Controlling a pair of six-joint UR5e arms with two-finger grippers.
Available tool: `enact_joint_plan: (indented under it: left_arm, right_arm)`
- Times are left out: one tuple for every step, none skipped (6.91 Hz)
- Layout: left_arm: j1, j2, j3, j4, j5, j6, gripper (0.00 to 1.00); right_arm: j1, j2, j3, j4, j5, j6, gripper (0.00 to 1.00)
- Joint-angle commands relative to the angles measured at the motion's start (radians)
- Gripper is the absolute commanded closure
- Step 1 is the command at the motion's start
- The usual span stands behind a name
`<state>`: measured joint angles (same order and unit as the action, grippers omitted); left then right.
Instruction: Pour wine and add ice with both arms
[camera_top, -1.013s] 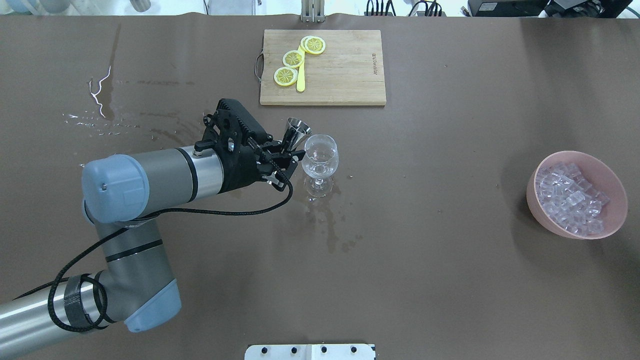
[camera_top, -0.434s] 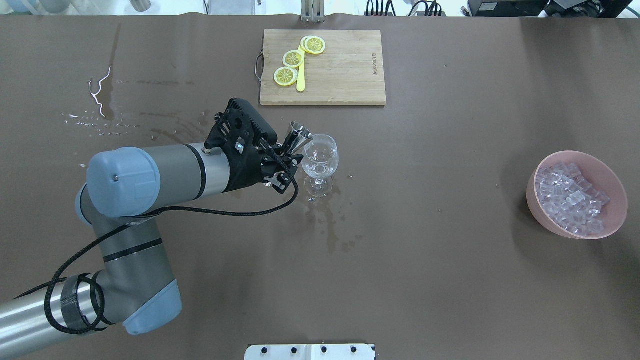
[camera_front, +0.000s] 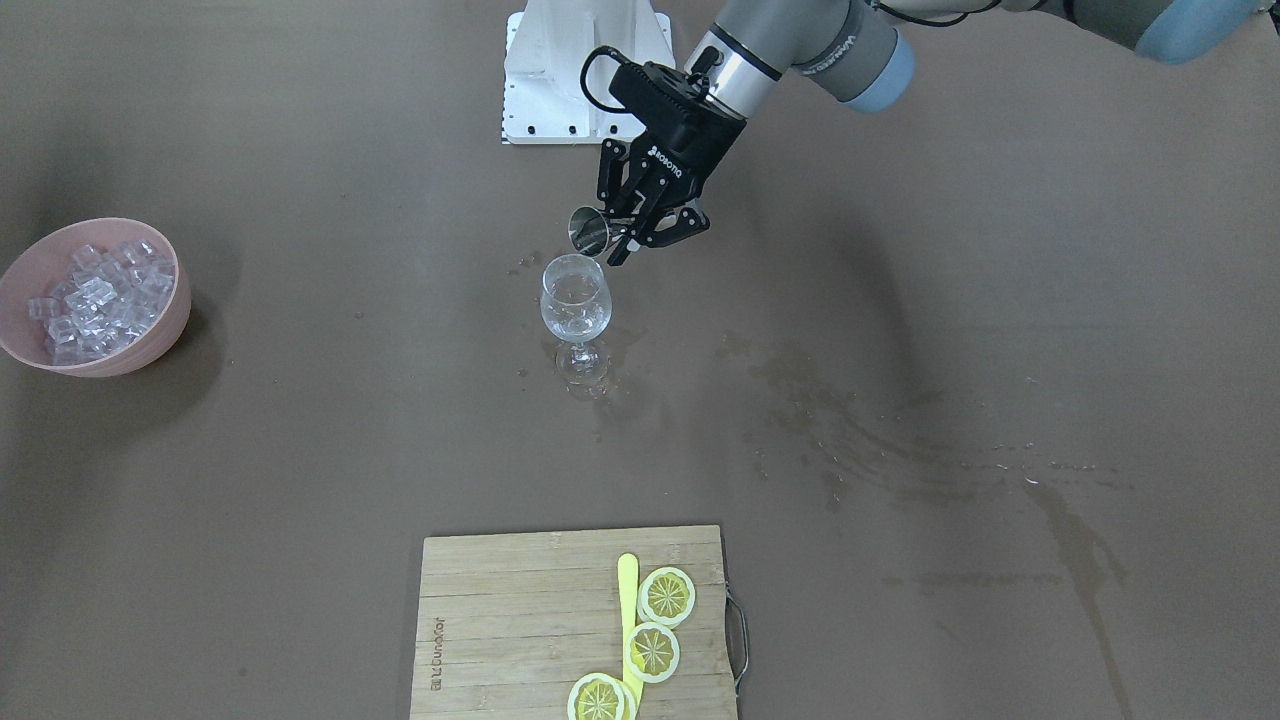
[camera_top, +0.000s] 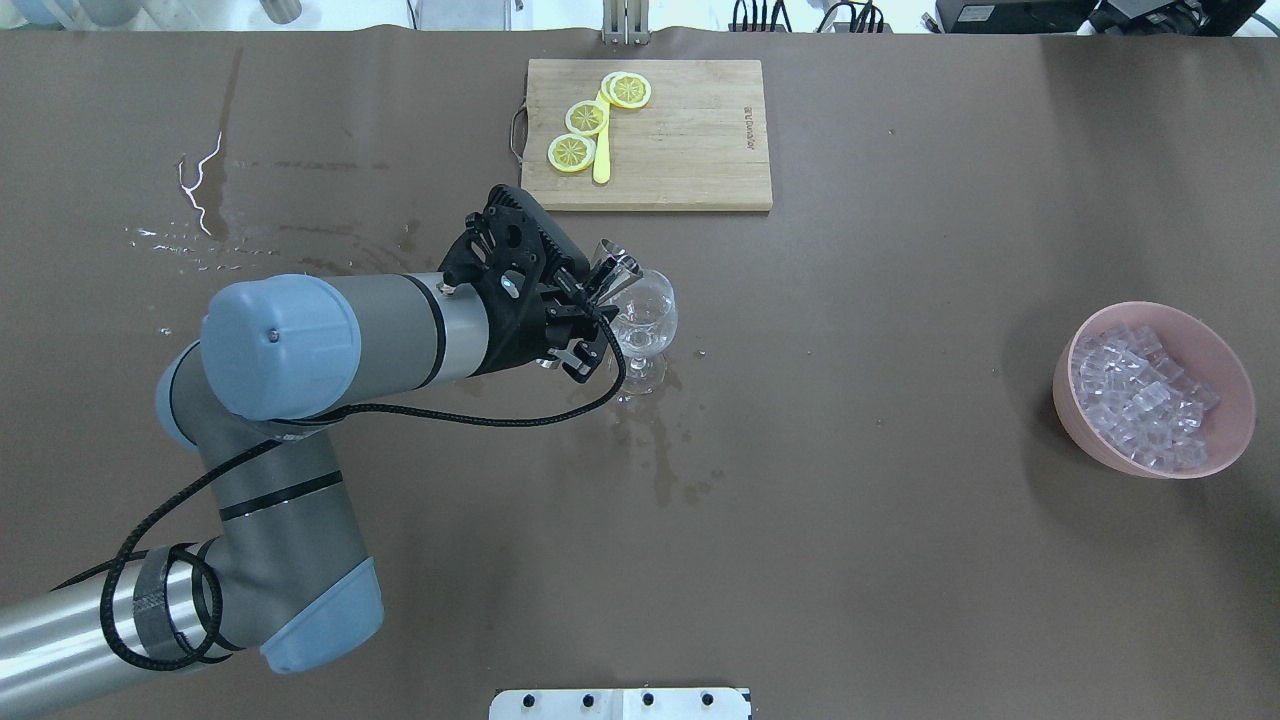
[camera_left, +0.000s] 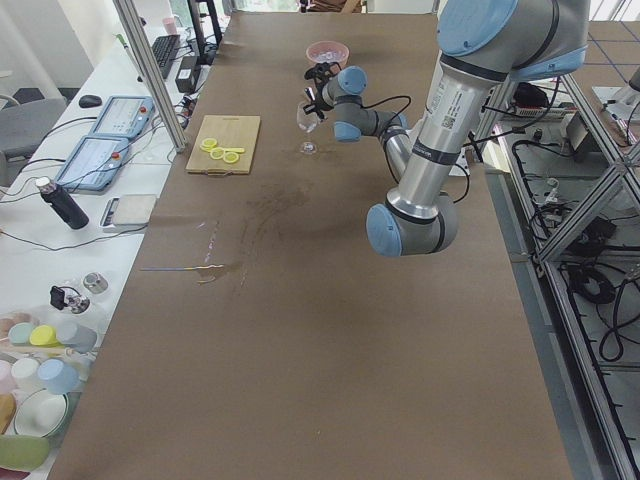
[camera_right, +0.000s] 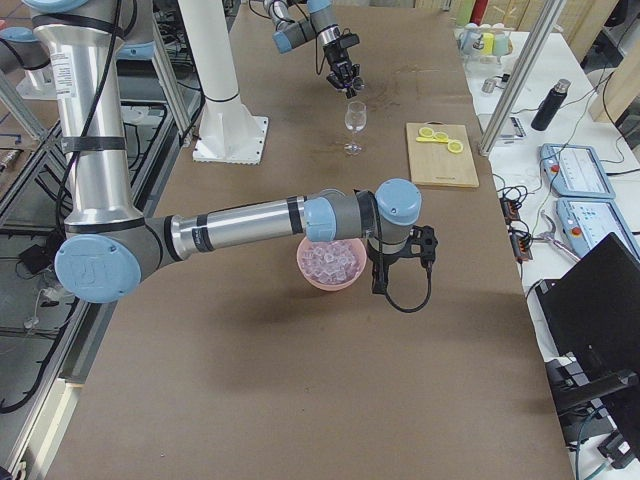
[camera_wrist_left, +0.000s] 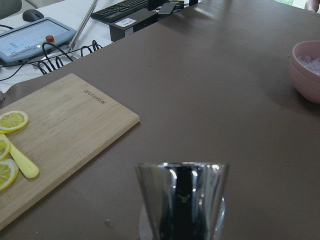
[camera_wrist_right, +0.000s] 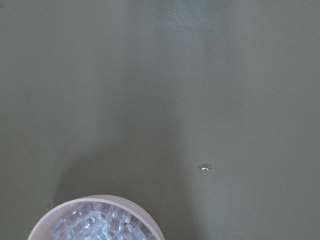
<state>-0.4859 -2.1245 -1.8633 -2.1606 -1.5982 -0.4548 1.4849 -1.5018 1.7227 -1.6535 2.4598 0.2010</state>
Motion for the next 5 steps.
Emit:
enact_joint_plan:
  left_arm:
    - [-0.017,-0.017,-0.06,0.135,-0.029,0.05,1.0]
    - [-0.02,-0.023,-0.062,0.162,-0.048,0.05,1.0]
    - [-0.02,-0.025,-0.062,0.169,-0.048,0.05,1.0]
    - [-0.022,-0.049,-0.062,0.233,-0.048,0.051,1.0]
    - [-0.022,-0.089,-0.072,0.316,-0.049,0.077,1.0]
  right_arm:
    - [0.0,0.0,-0.006,-0.002,0.001,0.0,0.0]
    - [0.0,0.0,-0.008,-0.002,0.001,0.0,0.0]
    - [0.0,0.0,-0.009,-0.002,-0.001,0.0,0.0]
    - [0.0,0.0,-0.009,-0.002,-0.001,0.0,0.0]
    - [0.0,0.0,-0.011,-0.002,-0.001,0.0,0.0]
